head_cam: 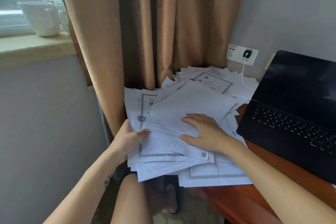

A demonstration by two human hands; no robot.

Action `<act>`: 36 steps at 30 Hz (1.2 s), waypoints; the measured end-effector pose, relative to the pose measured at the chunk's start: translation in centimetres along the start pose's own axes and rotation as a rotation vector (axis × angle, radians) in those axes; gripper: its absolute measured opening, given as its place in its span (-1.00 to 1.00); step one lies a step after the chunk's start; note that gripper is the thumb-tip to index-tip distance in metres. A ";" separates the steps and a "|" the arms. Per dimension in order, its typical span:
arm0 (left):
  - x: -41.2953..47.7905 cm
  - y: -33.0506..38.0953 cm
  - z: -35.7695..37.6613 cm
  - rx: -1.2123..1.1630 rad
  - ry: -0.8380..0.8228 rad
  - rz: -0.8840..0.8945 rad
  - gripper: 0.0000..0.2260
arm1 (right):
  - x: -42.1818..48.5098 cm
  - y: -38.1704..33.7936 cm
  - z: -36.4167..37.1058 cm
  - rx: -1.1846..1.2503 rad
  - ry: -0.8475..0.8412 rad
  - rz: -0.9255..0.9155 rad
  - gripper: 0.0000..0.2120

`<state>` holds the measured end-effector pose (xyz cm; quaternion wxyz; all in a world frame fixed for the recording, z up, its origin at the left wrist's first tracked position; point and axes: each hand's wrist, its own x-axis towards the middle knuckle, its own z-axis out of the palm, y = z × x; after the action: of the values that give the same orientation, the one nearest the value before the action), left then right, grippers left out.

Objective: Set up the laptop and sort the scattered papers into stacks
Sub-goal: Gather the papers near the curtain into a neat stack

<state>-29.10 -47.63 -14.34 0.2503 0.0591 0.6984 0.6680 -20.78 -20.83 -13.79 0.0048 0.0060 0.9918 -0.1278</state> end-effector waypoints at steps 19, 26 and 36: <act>-0.4 -0.2 -0.5 0.042 -0.027 -0.033 -0.65 | -5.1 0.9 1.0 0.055 0.429 -0.401 -0.72; -0.9 0.6 -0.4 0.057 -0.083 -0.093 -0.43 | -6.6 2.2 1.0 0.164 0.053 -0.204 -0.47; 0.2 -0.3 -0.5 0.003 -0.006 -0.045 -0.61 | -3.1 1.3 0.2 0.742 0.293 0.272 -0.65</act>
<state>-29.37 -48.01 -14.71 0.2674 0.0459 0.6999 0.6607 -17.69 -19.69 -14.25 -0.1220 0.1566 0.8587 -0.4724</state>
